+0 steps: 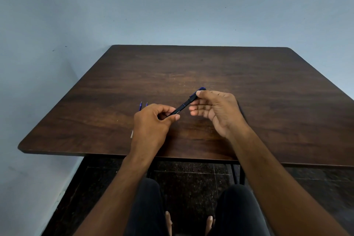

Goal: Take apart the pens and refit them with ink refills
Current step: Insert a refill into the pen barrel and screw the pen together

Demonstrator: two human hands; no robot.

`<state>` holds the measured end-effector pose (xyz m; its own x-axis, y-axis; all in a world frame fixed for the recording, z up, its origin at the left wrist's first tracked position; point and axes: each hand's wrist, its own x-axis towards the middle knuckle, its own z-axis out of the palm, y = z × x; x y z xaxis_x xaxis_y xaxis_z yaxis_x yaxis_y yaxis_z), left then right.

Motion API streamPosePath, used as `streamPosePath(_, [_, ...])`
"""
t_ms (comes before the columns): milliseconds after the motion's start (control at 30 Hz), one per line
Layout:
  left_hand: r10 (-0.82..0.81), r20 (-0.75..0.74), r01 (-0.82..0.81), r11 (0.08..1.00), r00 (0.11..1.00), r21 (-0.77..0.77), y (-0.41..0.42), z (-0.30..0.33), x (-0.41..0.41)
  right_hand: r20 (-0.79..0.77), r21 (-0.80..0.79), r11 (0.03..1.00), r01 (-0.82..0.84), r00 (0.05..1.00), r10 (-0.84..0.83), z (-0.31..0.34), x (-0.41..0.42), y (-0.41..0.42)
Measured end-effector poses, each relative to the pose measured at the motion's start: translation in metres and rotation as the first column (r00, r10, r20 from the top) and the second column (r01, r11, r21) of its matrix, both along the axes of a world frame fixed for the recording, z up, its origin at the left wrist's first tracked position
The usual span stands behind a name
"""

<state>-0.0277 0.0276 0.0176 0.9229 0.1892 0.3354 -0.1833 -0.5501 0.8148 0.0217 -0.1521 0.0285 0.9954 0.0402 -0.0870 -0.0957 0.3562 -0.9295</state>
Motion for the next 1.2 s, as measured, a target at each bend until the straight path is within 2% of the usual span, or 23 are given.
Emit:
streamPosePath(333, [0.001,0.014,-0.002,0.999,1.0,0.044,-0.002,-0.001,0.002,0.044,-0.051,0.999,0.006,0.999,-0.004,0.004,-0.004,0.004])
streamPosePath(433, [-0.009,-0.025,0.009,1.0,1.0,0.012,-0.001,-0.002,0.002,0.047,-0.062,0.998,-0.006,0.999,0.009,0.003,-0.006,0.007])
streamPosePath(533, [-0.035,-0.051,0.034,0.999,0.998,-0.022,-0.002,-0.004,0.002,0.043,-0.056,0.998,0.039,0.998,-0.037,0.0,-0.009,0.013])
streamPosePath(800, [0.006,0.031,-0.005,0.999,0.999,-0.044,-0.01,-0.006,0.0,0.046,-0.025,0.983,0.183,0.982,-0.182,-0.003,-0.016,0.026])
streamPosePath(1000, [0.036,0.086,-0.031,0.998,0.996,-0.053,-0.019,-0.005,-0.002,0.074,-0.047,0.973,0.226,0.972,-0.222,-0.005,-0.015,0.029])
streamPosePath(1200, [0.02,0.031,-0.019,0.998,0.999,-0.051,-0.019,-0.007,-0.005,0.014,-0.077,0.973,0.219,0.976,-0.219,-0.014,-0.017,0.034])
